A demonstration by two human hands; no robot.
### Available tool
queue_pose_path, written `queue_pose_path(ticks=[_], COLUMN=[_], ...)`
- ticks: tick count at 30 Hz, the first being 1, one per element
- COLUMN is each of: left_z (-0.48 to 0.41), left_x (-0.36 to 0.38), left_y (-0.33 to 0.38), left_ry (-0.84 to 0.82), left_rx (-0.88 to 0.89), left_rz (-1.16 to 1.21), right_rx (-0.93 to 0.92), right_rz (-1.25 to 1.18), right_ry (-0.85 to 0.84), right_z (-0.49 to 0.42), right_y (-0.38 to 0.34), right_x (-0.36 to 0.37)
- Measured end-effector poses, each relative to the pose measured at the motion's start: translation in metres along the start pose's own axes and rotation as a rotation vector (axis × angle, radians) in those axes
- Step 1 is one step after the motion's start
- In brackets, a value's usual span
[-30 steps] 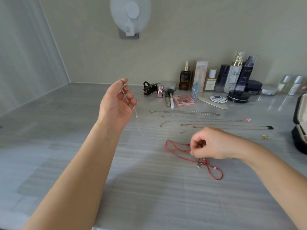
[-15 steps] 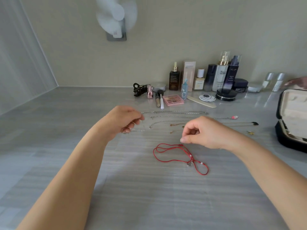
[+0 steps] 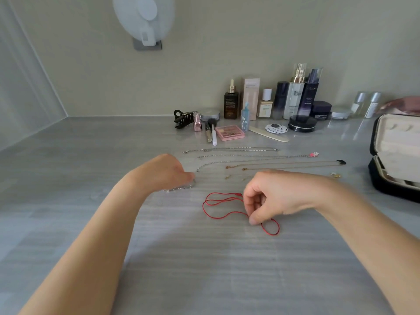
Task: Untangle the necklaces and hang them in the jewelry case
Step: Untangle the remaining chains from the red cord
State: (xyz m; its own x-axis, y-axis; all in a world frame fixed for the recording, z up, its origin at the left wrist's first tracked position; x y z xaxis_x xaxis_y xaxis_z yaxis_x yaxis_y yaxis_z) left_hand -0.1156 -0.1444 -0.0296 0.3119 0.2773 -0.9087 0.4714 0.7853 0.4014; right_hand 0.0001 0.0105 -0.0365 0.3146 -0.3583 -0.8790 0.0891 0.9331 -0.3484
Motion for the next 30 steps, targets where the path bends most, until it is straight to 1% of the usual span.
queue_pose_path(ticks=[3, 5, 8, 9, 11, 13, 15, 18, 20, 23, 25, 30], left_z=[0.000, -0.002, -0.001, 0.001, 0.005, 0.008, 0.008, 0.008, 0.008, 0.010, 0.011, 0.011], left_x=[0.000, -0.002, -0.006, -0.005, 0.002, 0.018, 0.032, 0.040, 0.040, 0.038, 0.036, 0.024], left_y=[0.001, 0.001, 0.007, 0.013, 0.031, 0.047, 0.056, 0.061, 0.063, 0.066, 0.066, 0.062], left_ry=[0.025, 0.089, 0.232, 0.246, 0.174, 0.046, -0.024, -0.026, -0.019, -0.030, -0.025, 0.047], left_rx=[0.020, 0.074, 0.193, 0.248, 0.381, 0.487, 0.523, 0.556, 0.570, 0.563, 0.551, 0.525], left_rz=[-0.036, -0.012, 0.140, 0.220, 0.334, 0.338, 0.313, 0.328, 0.366, 0.513, 0.579, 0.605], right_rx=[0.018, 0.010, -0.006, -0.001, 0.019, 0.041, 0.045, 0.038, 0.016, -0.041, -0.075, -0.093], right_rz=[-0.008, -0.056, -0.120, -0.117, -0.074, -0.014, 0.039, 0.055, -0.020, -0.244, -0.340, -0.536], right_ry=[0.039, 0.062, 0.066, 0.052, 0.015, 0.004, 0.038, 0.118, 0.176, 0.257, 0.292, 0.430], right_z=[0.001, 0.002, 0.006, 0.006, 0.005, 0.002, 0.000, 0.001, 0.003, 0.004, 0.006, 0.009], right_y=[0.000, 0.002, 0.007, 0.008, 0.008, 0.006, 0.003, 0.002, 0.004, 0.008, 0.008, 0.012], right_x=[-0.003, -0.009, -0.017, -0.017, -0.013, -0.006, -0.003, -0.008, -0.017, -0.031, -0.036, -0.047])
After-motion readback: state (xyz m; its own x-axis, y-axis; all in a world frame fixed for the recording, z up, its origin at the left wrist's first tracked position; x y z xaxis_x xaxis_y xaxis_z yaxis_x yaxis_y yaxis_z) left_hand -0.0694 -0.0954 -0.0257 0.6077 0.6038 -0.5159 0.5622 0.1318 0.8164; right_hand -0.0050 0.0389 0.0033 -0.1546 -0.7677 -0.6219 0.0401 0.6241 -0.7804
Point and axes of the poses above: each hand's wrist, its own z-axis away from the middle knuckle, its own x-axis out of the palm, y = z × x, the point moved 5 cm from there along -z, towards the middle knuckle, and after that the axes turned 8 degrees about x, right-handed, at the moved point
